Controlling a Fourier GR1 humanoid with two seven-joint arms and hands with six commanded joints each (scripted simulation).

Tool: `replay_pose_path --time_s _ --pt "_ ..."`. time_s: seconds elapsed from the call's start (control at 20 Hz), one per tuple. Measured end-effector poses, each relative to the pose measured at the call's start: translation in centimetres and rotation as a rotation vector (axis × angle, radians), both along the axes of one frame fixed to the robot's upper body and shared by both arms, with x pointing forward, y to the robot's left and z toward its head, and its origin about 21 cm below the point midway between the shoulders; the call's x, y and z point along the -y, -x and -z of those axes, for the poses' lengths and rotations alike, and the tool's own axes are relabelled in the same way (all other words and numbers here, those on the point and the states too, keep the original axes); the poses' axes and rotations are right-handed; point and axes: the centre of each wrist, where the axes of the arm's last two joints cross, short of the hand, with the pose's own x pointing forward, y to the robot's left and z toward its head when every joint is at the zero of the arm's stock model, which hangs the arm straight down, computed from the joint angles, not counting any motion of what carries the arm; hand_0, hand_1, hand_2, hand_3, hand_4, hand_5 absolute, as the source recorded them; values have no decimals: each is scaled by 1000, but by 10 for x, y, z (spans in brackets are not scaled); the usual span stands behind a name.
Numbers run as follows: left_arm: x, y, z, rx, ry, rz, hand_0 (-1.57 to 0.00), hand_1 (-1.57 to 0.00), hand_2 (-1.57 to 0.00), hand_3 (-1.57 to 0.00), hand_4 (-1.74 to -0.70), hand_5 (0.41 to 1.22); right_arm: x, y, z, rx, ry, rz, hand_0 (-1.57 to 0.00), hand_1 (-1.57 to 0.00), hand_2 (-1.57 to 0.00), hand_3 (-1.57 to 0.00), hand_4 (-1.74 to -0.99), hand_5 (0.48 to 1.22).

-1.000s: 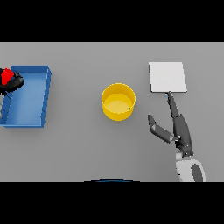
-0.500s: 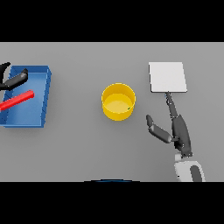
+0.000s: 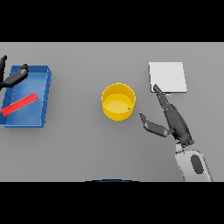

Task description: Pick up the red beaker and tilt it to pour out 1 green nut into yellow bowl. Pick up the yellow bowl and place it on the metallic measuring scale.

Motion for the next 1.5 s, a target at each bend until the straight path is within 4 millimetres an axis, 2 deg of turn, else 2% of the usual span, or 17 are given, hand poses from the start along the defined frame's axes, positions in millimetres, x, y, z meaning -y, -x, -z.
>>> replay_pose_path --time_s 0.05,0.2,0.4,0.5,0.8,1.05,1.15,1.25,1.35,1.5 --pt "-2 0 -5 14 -1 5 -10 -8 -8 -7 -790 707 -1 -6 -7 -2 47 -37 1 1 1 1 -1255 700" --pt "1 2 2 1 1 10 -5 -3 -4 -3 -795 709 -3 -22 -20 0 257 -100 1 1 1 1 -1282 677" --pt "2 2 5 -3 -13 8 -1 -1 -1 -1 -793 716 -18 -41 -37 70 536 -256 1 1 1 1 -1276 666" --pt "4 -2 1 3 -2 10 0 0 0 0 -795 721 -26 -50 -38 86 617 -331 1 1 1 1 -1269 662" --pt "3 0 1 -5 -17 21 1 1 1 1 -797 718 -48 -76 -46 73 749 -483 1 1 1 1 -1277 677" --pt "3 -2 2 0 -7 16 1 1 1 1 -794 723 -61 -87 -39 43 822 -591 1 1 1 1 -1246 686" --pt "4 -3 -2 8 -7 20 1 1 1 1 -795 729 -71 -92 -37 27 835 -619 1 1 1 1 -1243 682" --pt "0 -5 -1 2 -10 19 1 1 1 1 -796 733 -69 -97 -34 12 856 -643 1 1 1 1 -1260 679" --pt "-2 -2 -1 2 -17 24 1 1 1 1 -797 734 -76 -99 -28 -17 890 -657 1 1 1 1 -1281 674" --pt "1 -3 -1 3 0 26 1 1 1 1 -799 737 -80 -104 -32 -44 924 -678 1 1 1 1 -1300 671"
